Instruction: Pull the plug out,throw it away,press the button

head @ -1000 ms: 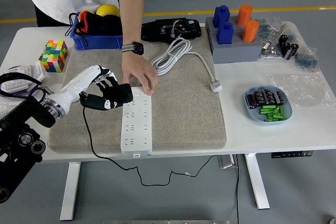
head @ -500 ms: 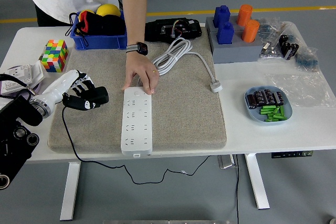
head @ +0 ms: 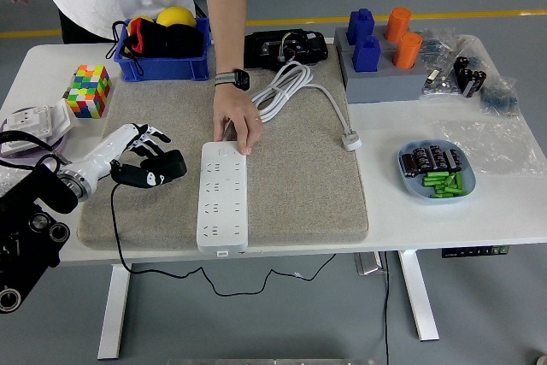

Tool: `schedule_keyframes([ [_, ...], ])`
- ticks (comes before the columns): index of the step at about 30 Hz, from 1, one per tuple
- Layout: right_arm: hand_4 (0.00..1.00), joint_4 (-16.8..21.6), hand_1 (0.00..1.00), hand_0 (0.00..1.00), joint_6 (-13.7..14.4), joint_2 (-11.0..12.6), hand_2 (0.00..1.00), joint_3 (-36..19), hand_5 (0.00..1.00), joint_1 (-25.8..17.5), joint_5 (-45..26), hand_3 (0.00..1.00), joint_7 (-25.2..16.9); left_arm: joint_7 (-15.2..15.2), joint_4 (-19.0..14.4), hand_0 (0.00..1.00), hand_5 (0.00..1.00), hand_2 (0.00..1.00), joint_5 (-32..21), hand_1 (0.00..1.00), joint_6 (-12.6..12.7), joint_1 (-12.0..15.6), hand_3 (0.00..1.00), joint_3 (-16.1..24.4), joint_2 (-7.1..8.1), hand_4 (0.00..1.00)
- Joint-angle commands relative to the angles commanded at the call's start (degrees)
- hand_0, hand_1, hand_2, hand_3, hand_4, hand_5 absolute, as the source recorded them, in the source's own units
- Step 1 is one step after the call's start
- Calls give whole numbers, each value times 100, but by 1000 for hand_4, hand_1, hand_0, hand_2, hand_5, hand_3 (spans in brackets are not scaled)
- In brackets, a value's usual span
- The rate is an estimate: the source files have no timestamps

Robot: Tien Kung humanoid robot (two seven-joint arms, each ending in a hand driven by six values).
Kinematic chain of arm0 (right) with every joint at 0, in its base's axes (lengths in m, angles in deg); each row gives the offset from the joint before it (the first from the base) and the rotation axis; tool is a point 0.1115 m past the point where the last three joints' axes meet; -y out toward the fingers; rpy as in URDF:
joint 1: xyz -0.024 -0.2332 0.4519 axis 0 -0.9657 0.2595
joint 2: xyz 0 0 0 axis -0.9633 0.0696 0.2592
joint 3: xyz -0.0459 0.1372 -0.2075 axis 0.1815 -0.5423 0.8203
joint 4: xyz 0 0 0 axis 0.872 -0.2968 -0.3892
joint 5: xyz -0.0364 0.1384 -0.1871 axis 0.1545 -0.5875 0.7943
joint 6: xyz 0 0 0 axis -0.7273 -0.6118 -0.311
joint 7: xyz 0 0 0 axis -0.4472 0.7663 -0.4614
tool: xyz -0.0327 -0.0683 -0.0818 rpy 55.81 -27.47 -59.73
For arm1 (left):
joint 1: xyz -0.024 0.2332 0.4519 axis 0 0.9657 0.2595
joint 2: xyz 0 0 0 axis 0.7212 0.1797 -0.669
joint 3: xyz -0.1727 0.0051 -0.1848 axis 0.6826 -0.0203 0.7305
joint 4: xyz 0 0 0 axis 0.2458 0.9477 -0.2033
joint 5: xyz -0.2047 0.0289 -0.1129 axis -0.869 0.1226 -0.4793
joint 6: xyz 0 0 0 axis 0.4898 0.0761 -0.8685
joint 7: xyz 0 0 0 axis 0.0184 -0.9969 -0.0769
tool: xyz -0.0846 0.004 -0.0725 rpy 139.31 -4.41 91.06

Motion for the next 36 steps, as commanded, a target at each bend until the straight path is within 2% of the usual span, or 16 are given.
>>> schedule_keyframes([
  [10, 713, 0, 678, 691, 7, 6, 662, -5, 490, -1, -3, 617, -1, -19, -113, 675, 2, 677, 52, 692, 23, 15, 797, 49, 10, 948],
  [16, 712, 0, 678, 696, 8, 9, 662, -6, 490, -3, 0, 616, 4, 9, -588, 681, 2, 683, -45, 696, 122, -23, 797, 59, 56, 964],
  [17, 712, 0, 678, 695, 9, 6, 662, -5, 490, -2, -1, 615, 4, 8, -718, 641, 2, 656, -116, 659, 144, -54, 798, 30, 64, 856],
  [22, 712, 0, 678, 695, 4, 0, 662, 9, 490, 1, -14, 615, 0, -128, -925, 641, 2, 656, -405, 659, 122, -274, 798, -216, 78, 856],
  [23, 712, 0, 678, 692, 4, 0, 662, 10, 490, 0, -15, 616, 0, -172, -905, 253, 2, 399, -432, 368, 105, -337, 783, -288, 76, 695],
  [28, 712, 0, 678, 692, 3, 11, 662, 31, 490, -1, -32, 616, 3, -437, -625, 253, 2, 399, -273, 368, 118, -759, 783, -849, 62, 695],
  [29, 712, 0, 678, 691, 5, 17, 662, 36, 489, 2, -34, 616, 3, -477, -571, 54, 2, 135, -253, 72, 135, -837, 691, -978, 61, 48],
  [31, 712, 0, 678, 691, 5, 22, 662, 45, 489, 5, -37, 616, 7, -566, -499, 54, 2, 135, -247, 72, 148, -949, 691, -1167, 56, 48],
  [34, 712, 0, 678, 691, 1, 28, 662, 68, 489, 5, -47, 616, 14, -853, -396, 54, 2, 135, -222, 72, 82, -1137, 691, -1453, 38, 48],
  [35, 712, 0, 678, 692, 3, 33, 662, 77, 489, 7, -49, 616, 16, -1014, -350, 21, 2, 126, -172, 28, 16, -1230, 696, -1564, 19, 2],
  [36, 712, 0, 678, 692, 4, 37, 662, 86, 489, 10, -54, 616, 16, -1120, -318, 21, 2, 126, -144, 28, -26, -1288, 696, -1633, 3, 2],
])
